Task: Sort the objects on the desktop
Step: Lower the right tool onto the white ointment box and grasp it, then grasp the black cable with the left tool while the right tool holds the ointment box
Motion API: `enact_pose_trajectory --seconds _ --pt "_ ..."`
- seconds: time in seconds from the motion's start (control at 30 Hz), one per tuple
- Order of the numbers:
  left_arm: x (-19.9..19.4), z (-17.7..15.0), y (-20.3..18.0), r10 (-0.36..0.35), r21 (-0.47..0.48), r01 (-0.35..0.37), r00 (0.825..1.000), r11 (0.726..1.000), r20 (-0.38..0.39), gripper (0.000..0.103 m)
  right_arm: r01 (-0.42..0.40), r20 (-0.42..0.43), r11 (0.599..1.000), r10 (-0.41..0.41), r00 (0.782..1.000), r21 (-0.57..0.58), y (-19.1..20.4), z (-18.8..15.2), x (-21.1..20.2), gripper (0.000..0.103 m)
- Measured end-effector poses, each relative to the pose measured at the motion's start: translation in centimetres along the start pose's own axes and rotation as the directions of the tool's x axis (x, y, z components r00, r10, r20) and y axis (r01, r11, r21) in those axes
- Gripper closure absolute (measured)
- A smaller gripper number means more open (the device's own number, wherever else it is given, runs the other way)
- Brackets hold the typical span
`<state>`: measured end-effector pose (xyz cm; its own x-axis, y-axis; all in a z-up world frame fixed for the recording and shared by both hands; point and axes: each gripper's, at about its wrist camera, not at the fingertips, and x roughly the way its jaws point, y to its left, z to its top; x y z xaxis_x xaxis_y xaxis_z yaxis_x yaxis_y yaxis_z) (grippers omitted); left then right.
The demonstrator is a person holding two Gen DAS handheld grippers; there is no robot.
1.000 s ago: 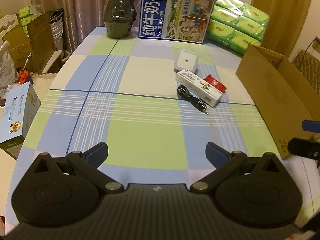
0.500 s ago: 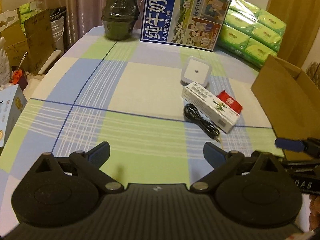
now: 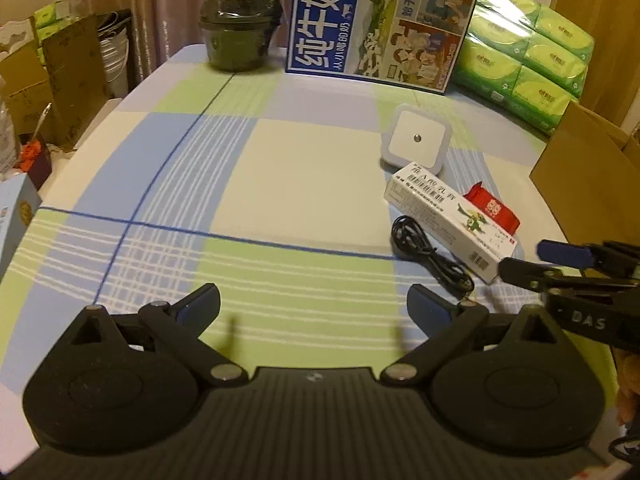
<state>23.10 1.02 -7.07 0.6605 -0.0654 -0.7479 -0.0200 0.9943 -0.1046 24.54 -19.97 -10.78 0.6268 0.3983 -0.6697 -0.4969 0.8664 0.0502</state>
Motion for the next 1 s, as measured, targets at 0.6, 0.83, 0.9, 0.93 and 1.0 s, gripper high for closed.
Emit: enact_pose_trajectory --seconds 0.6,0.83,0.9,0.93,1.0 --pt "1.9 0.4 -0.1 -0.017 0.022 0.017 1.000 1.000 -0.023 0.013 -0.002 -0.057 0.994 -0.005 0.998 -0.109 1.3 -0.4 3.1 0.065" --pt "1.7 0.3 0.0 -0.031 0.021 0.031 0.999 0.999 -0.020 0.014 -0.070 -0.166 0.998 0.069 0.984 -0.003 2.2 -0.9 1.6 0.067" --pt "1.6 0.2 0.0 -0.033 0.021 0.033 0.999 0.999 -0.018 0.014 -0.092 -0.173 0.996 0.094 0.980 0.022 2.3 -1.1 1.1 0.067" --pt "1.6 0.2 0.0 -0.031 0.023 0.031 0.999 0.999 -0.018 0.014 -0.096 -0.167 0.995 0.098 0.981 0.022 2.4 -1.2 0.9 0.067" --pt "1.6 0.2 0.1 -0.029 0.025 0.029 0.999 0.999 -0.018 0.014 -0.087 -0.149 0.996 0.084 0.985 -0.012 2.6 -1.3 1.0 0.066"
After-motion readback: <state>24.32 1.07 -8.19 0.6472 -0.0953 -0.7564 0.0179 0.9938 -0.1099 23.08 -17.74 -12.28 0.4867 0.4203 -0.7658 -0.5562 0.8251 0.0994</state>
